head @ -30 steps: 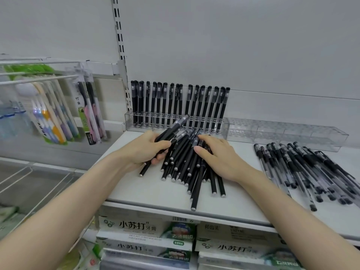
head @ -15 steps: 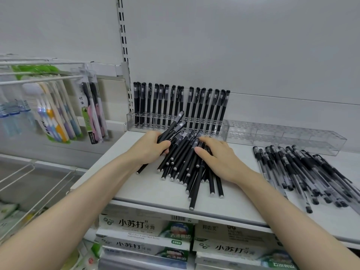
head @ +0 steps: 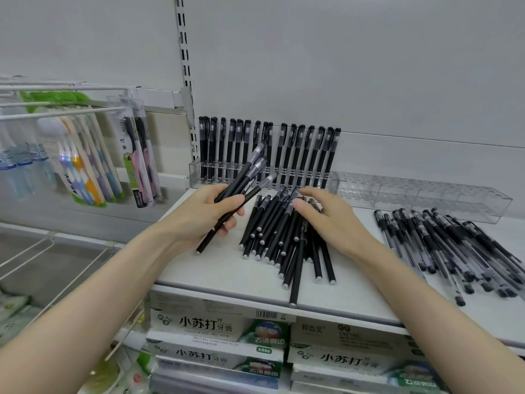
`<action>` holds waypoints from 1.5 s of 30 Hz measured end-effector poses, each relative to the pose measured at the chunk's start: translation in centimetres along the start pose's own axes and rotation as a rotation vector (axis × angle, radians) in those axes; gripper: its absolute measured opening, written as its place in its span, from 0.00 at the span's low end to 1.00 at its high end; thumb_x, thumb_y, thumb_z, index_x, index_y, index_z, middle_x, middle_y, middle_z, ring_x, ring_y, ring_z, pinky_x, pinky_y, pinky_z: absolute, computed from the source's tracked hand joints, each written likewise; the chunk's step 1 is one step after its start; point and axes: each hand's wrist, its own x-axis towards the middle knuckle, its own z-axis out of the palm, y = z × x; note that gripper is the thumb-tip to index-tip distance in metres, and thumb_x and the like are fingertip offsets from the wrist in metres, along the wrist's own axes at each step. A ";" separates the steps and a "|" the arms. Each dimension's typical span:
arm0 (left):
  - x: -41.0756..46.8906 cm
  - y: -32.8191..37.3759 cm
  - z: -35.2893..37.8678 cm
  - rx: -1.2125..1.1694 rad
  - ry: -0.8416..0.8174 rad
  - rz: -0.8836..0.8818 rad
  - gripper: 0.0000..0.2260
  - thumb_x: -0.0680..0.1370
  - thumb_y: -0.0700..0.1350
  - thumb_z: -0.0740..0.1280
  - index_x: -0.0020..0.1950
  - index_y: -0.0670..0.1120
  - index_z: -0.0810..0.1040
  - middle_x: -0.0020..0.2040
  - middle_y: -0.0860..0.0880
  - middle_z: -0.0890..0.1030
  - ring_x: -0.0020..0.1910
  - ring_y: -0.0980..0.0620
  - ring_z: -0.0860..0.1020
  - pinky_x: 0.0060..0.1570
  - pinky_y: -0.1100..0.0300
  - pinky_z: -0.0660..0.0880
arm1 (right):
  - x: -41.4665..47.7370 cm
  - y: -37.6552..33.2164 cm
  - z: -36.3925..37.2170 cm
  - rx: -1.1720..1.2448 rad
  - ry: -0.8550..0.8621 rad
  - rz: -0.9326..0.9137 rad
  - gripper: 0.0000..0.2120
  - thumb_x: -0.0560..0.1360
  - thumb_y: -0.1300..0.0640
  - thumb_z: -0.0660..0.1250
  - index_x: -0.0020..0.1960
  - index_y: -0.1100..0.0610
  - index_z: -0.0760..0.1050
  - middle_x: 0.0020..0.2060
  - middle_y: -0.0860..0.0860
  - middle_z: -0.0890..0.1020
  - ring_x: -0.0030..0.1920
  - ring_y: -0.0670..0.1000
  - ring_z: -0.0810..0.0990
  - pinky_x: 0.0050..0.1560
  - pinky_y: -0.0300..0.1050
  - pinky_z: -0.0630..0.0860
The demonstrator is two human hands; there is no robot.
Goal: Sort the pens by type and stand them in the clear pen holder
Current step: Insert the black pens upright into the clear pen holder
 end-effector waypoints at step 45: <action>7.2 -2.9 -12.4 -0.161 -0.019 0.302 0.09 0.81 0.42 0.58 0.47 0.38 0.74 0.29 0.50 0.76 0.27 0.53 0.71 0.29 0.62 0.71 | 16.5 -10.9 7.7 -0.075 0.302 -0.209 0.16 0.77 0.58 0.66 0.63 0.55 0.68 0.36 0.52 0.81 0.37 0.52 0.81 0.45 0.54 0.79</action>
